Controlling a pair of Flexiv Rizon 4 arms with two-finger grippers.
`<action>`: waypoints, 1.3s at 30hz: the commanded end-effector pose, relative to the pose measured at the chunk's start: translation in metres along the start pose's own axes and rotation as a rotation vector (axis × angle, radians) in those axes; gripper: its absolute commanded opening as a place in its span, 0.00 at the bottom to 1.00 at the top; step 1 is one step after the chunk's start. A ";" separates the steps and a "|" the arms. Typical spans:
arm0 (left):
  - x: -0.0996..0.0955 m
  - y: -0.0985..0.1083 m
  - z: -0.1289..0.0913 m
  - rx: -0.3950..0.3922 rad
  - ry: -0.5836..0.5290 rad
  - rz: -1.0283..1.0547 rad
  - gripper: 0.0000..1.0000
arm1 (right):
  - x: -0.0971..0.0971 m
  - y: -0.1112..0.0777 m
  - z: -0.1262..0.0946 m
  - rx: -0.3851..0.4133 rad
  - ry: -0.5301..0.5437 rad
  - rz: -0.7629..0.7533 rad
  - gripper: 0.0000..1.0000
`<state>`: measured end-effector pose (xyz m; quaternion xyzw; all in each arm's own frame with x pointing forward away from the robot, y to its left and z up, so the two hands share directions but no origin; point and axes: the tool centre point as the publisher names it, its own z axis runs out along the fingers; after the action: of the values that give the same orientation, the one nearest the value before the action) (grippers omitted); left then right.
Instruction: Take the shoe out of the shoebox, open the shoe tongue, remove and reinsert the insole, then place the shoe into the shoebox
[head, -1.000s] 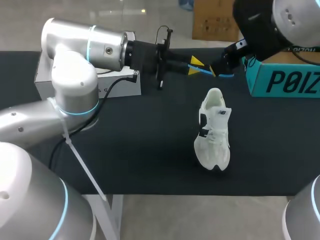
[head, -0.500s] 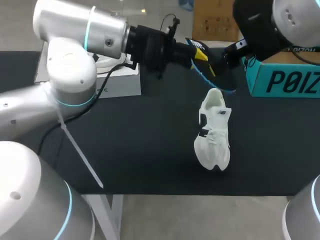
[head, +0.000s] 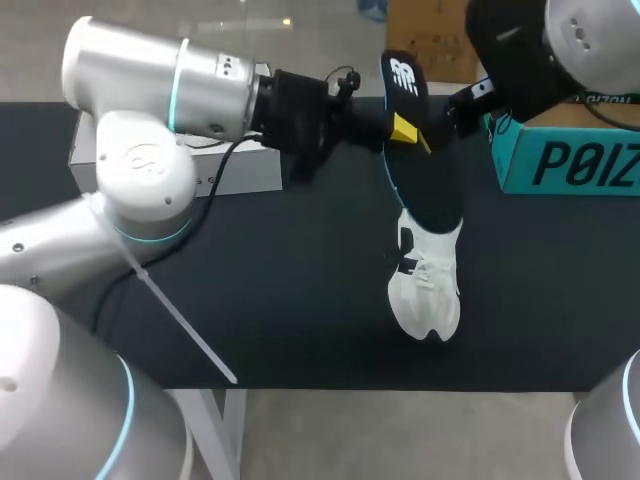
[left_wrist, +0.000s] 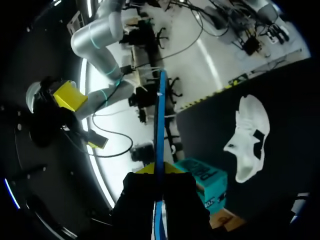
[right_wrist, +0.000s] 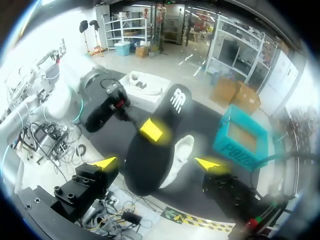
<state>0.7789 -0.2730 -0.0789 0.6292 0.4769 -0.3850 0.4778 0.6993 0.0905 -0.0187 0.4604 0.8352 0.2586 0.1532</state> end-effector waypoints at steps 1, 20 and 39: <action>0.017 0.000 0.002 0.006 -0.082 0.021 0.00 | 0.000 0.003 0.002 0.005 0.000 0.000 1.00; 0.032 0.040 0.014 0.147 -0.210 0.149 0.00 | 0.000 0.003 0.002 0.005 0.000 0.000 1.00; 0.009 0.047 0.017 0.159 -0.211 0.201 0.00 | 0.000 0.003 0.002 0.005 0.000 0.000 1.00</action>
<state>0.8253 -0.2907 -0.0799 0.6648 0.3276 -0.4362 0.5103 0.6993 0.0904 -0.0187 0.4604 0.8352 0.2586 0.1533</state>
